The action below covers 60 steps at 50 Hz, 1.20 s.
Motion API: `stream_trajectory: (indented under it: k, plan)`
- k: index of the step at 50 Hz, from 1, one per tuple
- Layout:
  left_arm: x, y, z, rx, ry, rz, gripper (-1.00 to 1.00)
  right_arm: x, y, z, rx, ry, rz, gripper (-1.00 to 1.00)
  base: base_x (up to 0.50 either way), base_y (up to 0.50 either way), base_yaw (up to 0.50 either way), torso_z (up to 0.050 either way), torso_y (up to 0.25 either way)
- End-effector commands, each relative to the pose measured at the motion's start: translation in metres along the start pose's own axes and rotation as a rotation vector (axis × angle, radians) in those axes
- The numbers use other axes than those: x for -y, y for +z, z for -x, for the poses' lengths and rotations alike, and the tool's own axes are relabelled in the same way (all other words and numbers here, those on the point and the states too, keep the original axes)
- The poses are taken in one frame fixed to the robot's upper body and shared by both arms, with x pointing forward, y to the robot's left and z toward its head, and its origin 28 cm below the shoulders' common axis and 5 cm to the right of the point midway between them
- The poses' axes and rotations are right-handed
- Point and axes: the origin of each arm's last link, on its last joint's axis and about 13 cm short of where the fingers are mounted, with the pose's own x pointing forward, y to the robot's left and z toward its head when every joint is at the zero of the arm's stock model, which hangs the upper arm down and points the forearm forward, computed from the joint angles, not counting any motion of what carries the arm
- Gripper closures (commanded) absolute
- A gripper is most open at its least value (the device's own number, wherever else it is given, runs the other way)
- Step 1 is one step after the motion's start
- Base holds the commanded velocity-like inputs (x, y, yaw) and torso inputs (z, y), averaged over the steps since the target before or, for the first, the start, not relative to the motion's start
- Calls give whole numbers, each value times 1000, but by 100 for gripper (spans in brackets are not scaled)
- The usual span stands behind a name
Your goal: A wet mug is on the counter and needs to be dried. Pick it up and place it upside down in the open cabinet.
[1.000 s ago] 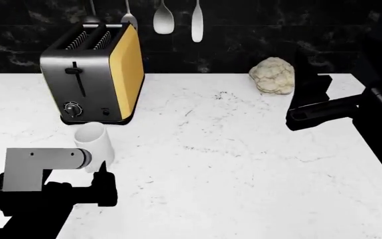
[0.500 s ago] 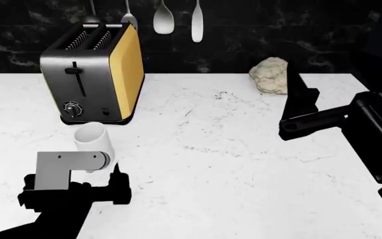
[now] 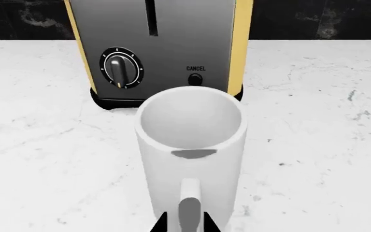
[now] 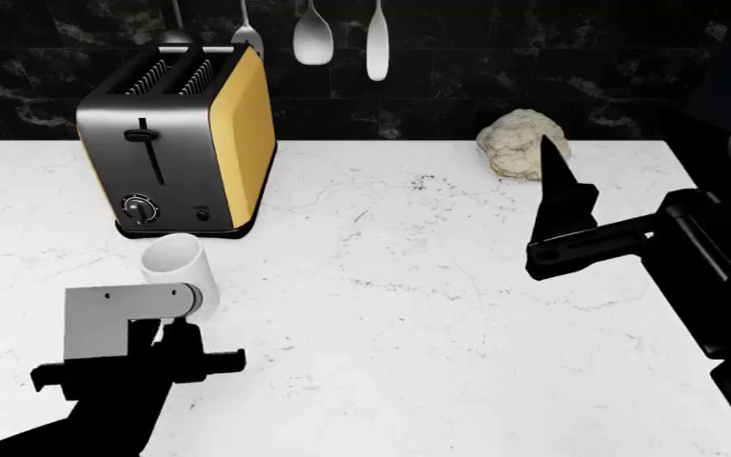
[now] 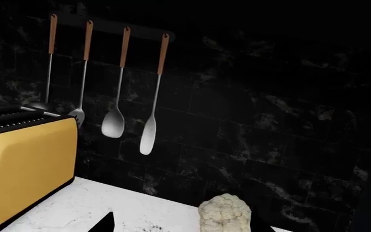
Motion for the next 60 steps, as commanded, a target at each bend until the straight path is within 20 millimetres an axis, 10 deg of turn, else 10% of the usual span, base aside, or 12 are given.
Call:
stream_trajectory:
  k: [1, 16, 35, 60]
  plan:
    - [-4, 1, 0, 25, 27, 41, 100, 0, -2, 0, -8, -3, 9, -100, 0, 0, 0, 0, 0]
    - [-7, 10, 5, 82, 3, 28, 100, 1, -3, 1, -6, -4, 6, -100, 0, 0, 0, 0, 1]
    - [-16, 71, 24, 324, 20, -321, 100, 2, -2, 2, 3, -7, -2, -100, 0, 0, 0, 0, 0]
    - [-30, 141, 41, 685, 238, -1153, 100, 44, 30, -14, -45, 155, -160, -100, 0, 0, 0, 0, 0]
